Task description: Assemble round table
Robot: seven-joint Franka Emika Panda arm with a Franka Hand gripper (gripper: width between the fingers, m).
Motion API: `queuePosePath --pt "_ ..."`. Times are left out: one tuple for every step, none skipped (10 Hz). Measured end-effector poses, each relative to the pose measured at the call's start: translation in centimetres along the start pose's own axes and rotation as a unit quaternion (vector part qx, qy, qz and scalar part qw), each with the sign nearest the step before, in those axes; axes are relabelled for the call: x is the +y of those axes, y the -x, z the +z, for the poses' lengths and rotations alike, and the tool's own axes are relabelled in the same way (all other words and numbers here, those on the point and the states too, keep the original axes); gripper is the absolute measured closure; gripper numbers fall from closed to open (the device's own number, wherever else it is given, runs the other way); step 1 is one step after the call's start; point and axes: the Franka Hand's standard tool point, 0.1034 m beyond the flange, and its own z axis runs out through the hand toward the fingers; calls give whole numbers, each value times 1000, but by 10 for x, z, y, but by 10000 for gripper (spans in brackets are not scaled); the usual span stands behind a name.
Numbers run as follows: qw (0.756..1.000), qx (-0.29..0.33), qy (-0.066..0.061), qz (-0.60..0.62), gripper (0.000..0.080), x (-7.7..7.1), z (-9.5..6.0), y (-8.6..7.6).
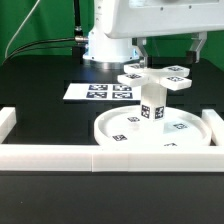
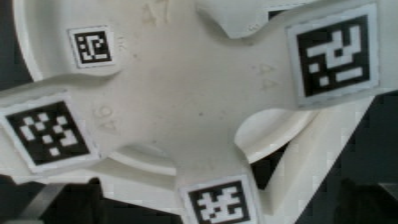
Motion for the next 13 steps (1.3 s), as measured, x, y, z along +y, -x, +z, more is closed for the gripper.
queuePosePath --pt "999 0 0 -33 150 1 0 0" --pt "998 0 0 -69 150 1 0 1" --pt "991 -4 1 -137 150 5 1 3" --pt "977 -13 -1 -212 150 9 3 6" --pt "963 -23 -2 -270 150 9 4 8" --pt "947 -26 -2 -320 150 8 4 9" --pt "938 -23 -1 -347 150 7 3 13" --pt "935 -17 5 -353 150 8 3 19" --pt "926 -21 6 -378 150 10 3 21" --pt "911 -24 7 -411 150 12 4 21" --pt "906 -26 8 -421 150 13 4 22" --pt "890 -34 9 -454 150 13 7 23" --pt "881 -35 10 -471 150 13 9 25"
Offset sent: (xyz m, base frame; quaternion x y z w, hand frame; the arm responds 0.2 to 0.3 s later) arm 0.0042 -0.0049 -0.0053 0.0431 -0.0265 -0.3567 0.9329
